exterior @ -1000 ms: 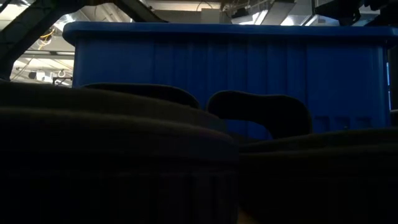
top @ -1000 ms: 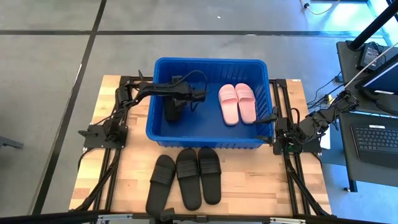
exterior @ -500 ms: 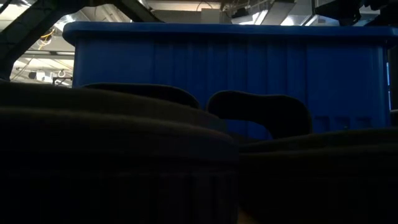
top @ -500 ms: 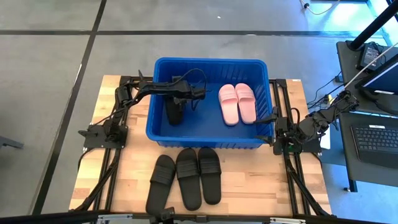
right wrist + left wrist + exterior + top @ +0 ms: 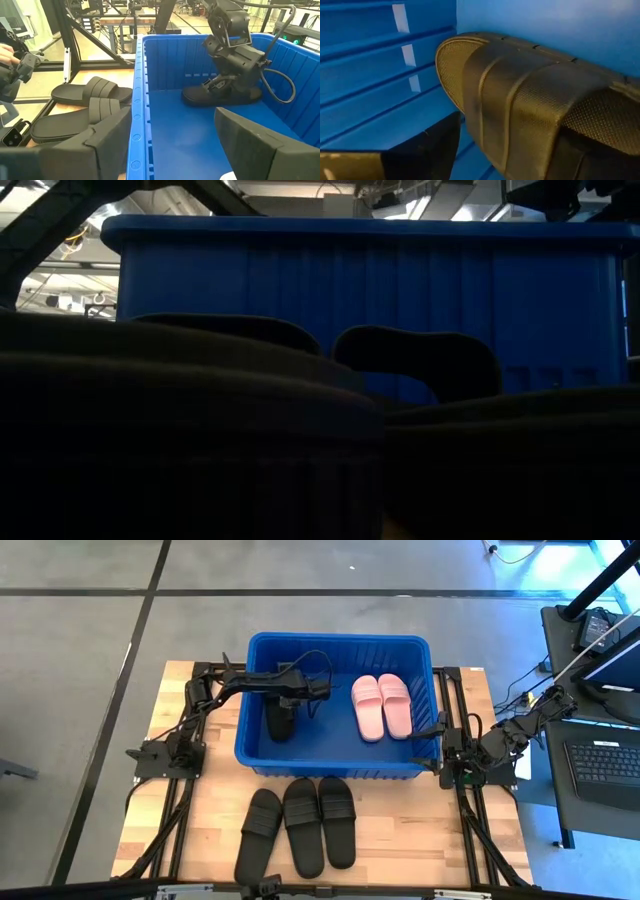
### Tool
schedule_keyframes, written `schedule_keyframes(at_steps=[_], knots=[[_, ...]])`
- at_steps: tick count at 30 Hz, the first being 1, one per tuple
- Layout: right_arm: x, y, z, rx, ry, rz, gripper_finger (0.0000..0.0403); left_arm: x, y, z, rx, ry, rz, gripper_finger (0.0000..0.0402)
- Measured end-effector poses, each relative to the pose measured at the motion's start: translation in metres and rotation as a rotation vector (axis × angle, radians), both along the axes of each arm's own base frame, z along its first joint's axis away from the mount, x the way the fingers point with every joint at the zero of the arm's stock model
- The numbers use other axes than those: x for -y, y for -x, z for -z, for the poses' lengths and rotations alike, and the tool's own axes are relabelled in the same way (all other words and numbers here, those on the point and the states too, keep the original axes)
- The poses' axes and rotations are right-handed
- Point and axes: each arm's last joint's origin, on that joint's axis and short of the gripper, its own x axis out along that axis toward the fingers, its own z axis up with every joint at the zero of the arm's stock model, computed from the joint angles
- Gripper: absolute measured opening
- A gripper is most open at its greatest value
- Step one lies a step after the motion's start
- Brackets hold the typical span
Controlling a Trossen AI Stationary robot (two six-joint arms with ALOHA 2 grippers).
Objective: Pick and place slides into bin
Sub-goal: Put the black slipper into the blue bin
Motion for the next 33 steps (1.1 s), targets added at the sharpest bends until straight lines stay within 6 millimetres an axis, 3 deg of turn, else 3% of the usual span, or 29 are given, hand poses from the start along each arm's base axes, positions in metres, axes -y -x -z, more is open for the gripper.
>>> schedule_keyframes(at_steps=[10, 24, 28, 33], knots=[[0.0, 0.0, 0.0, -0.001, 0.005, -0.001, 0.0284, 0.009, 0.003, -0.024, 0.085, 0.03, -0.004, 0.0239], [0.0, 0.0, 0.0, -0.003, 0.028, -0.006, 0.0284, 0.031, 0.022, -0.048, 0.111, 0.349, -0.046, 0.0239], [0.0, 0.0, 0.0, -0.003, 0.029, -0.006, 0.0284, 0.043, 0.026, -0.073, 0.206, 0.348, -0.029, 0.0239], [0.0, 0.0, 0.0, -0.006, 0.051, -0.009, 0.0284, 0.061, 0.044, -0.121, 0.37, 0.296, 0.017, 0.0239]])
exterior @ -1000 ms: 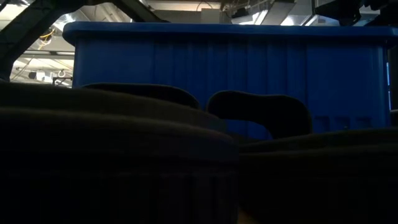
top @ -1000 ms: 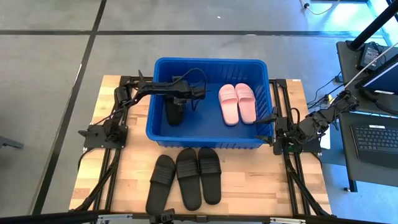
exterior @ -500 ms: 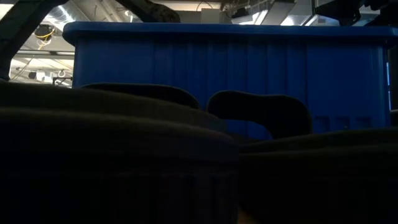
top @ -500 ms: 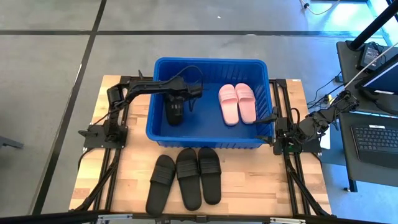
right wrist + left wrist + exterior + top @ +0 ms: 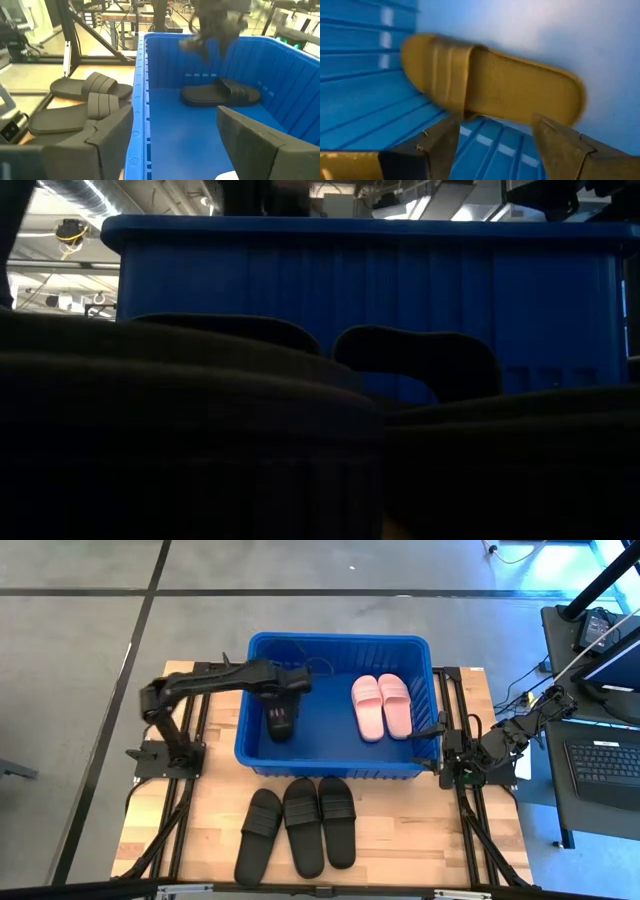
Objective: Pick and place slides into bin
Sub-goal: Put the black slipper into the blue bin
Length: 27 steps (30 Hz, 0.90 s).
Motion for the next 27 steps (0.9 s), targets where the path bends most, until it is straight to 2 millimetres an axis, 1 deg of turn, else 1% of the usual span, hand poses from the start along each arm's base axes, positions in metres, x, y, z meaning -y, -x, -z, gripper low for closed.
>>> schedule_keyframes(at_steps=[3, 6, 9, 13, 15, 18, 20, 23, 27], knots=[[0.0, 0.0, 0.0, -0.003, 0.03, -0.005, 0.0284, 0.019, 0.01, -0.028, 0.133, -0.002, 0.051, 0.0239], [0.0, 0.0, 0.0, -0.007, 0.058, -0.011, 0.0284, 0.047, 0.02, -0.056, 0.295, 0.049, 0.146, 0.0239], [0.0, 0.0, 0.0, -0.01, 0.081, -0.015, 0.0284, 0.079, 0.032, -0.08, 0.446, 0.14, 0.238, 0.0239], [0.0, 0.0, 0.002, -0.024, 0.092, -0.016, 0.0284, 0.127, 0.051, -0.103, 0.569, 0.266, 0.5, 0.0239], [0.0, 0.001, 0.003, -0.031, 0.097, -0.016, 0.0284, 0.154, 0.061, -0.112, 0.612, 0.288, 0.651, 0.0239], [0.0, 0.001, 0.003, -0.04, 0.104, -0.017, 0.0284, 0.192, 0.072, -0.118, 0.64, 0.292, 0.858, 0.0239], [0.0, 0.001, 0.004, -0.043, 0.112, -0.019, 0.0284, 0.216, 0.077, -0.118, 0.655, 0.277, 0.929, 0.0239], [0.0, 0.001, 0.004, -0.045, 0.131, -0.022, 0.0284, 0.25, 0.078, -0.113, 0.688, 0.211, 0.894, 0.0239], [0.001, 0.001, 0.004, -0.046, 0.132, -0.023, 0.0284, 0.289, 0.076, -0.093, 0.668, 0.151, 0.805, 0.0239]])
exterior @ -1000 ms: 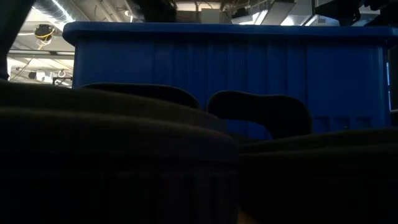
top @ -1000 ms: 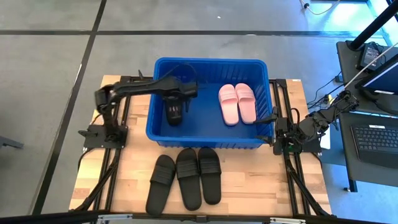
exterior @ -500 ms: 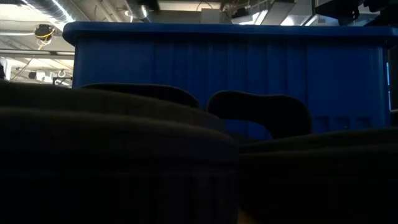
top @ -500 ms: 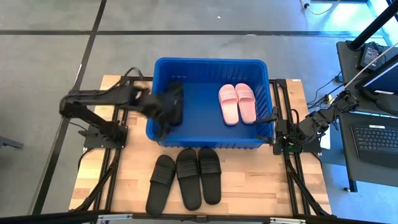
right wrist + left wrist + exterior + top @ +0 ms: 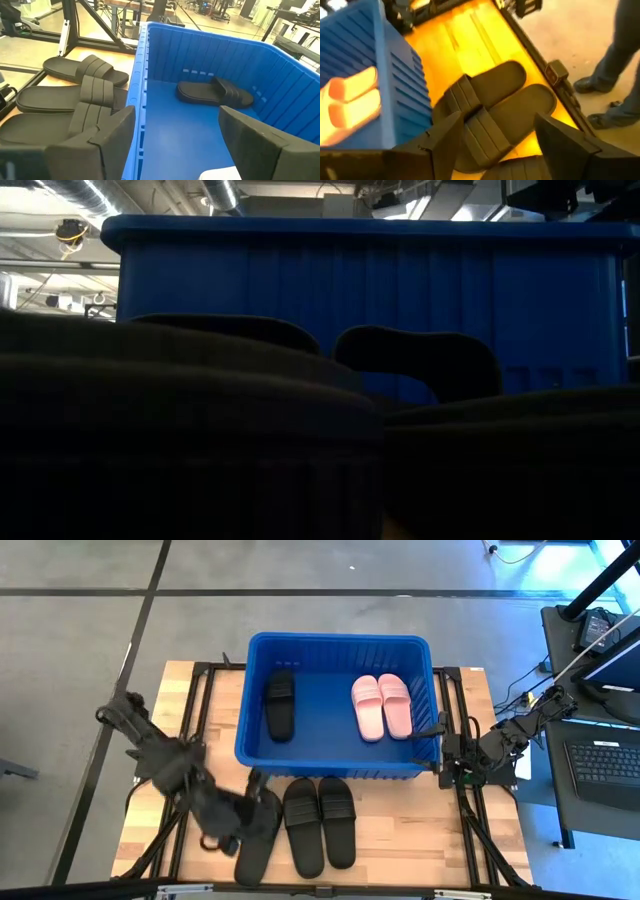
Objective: Pick and place slides into bin
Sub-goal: Put the black slipper into the blue bin
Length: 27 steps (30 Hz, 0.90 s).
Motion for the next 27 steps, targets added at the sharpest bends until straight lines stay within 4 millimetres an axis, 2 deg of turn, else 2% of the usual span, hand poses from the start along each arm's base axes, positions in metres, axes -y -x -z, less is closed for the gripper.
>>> schedule_keyframes(at_steps=[6, 13, 19, 27], knots=[[0.0, 0.0, 0.0, -0.001, 0.0, 0.0, 0.0284, 0.051, -0.006, 0.047, -0.14, 0.043, -0.099, 0.0239], [0.0, 0.0, 0.0, -0.002, 0.02, -0.004, 0.0284, 0.085, -0.009, 0.109, -0.325, -0.004, -0.286, 0.0239], [0.0, 0.0, 0.0, -0.002, 0.015, -0.003, 0.0284, 0.09, -0.018, 0.145, -0.401, -0.129, -0.356, 0.0239], [0.0, 0.0, 0.0, 0.001, -0.009, 0.002, 0.0284, 0.078, -0.028, 0.169, -0.481, -0.238, -0.457, 0.0239]])
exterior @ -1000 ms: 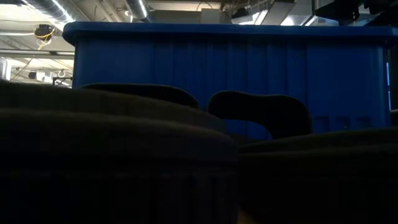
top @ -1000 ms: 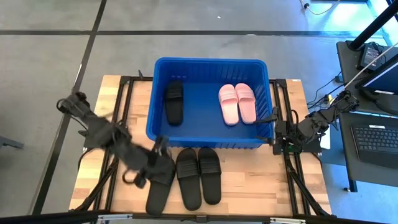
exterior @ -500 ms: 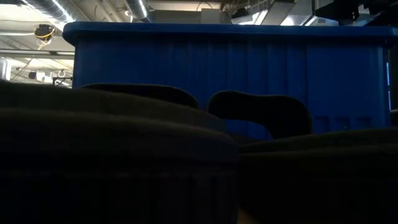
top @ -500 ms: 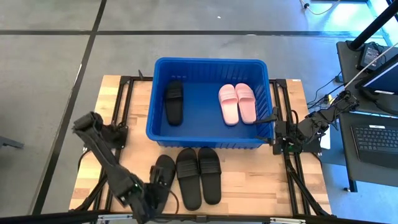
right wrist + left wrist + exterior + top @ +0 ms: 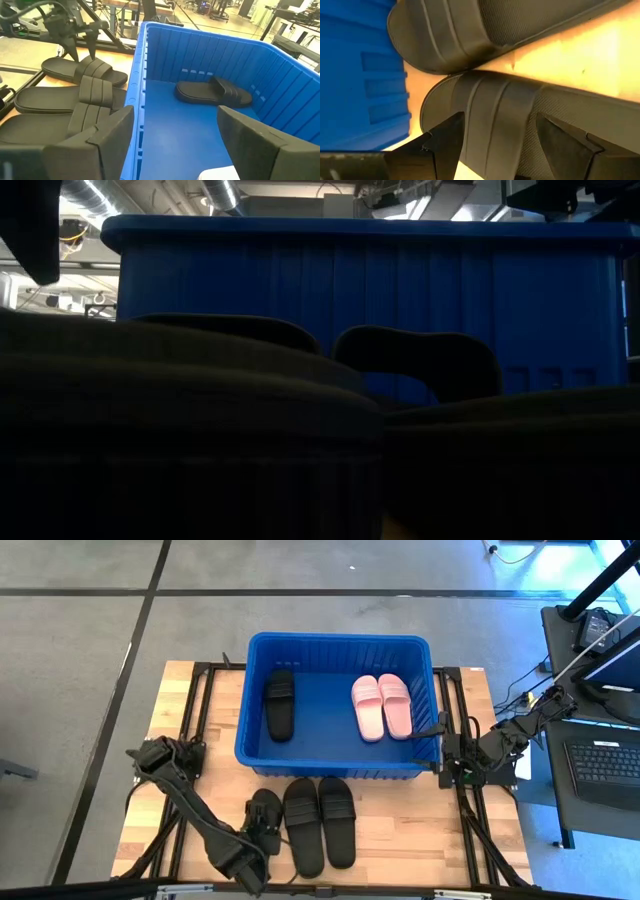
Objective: Pick and place slides into bin
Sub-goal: Put the black slipper into the blue bin
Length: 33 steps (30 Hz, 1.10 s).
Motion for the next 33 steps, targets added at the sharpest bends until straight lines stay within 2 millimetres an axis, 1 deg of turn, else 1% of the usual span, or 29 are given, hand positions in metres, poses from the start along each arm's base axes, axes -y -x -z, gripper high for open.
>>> schedule_keyframes(at_steps=[9, 14, 17, 33], knots=[[0.0, 0.0, 0.0, 0.0, 0.003, -0.001, 0.0284, -0.001, 0.002, 0.011, -0.059, -0.052, 0.0, 0.0239], [0.0, 0.0, 0.0, -0.001, 0.004, -0.001, 0.0284, -0.005, 0.005, 0.024, -0.074, -0.064, -0.003, 0.0239], [0.0, 0.0, 0.0, -0.001, 0.004, -0.001, 0.0284, -0.005, 0.005, 0.029, -0.07, -0.059, -0.002, 0.0239], [0.0, 0.0, 0.0, -0.001, 0.004, -0.001, 0.0284, -0.006, 0.004, 0.029, -0.066, -0.063, 0.011, 0.0238]])
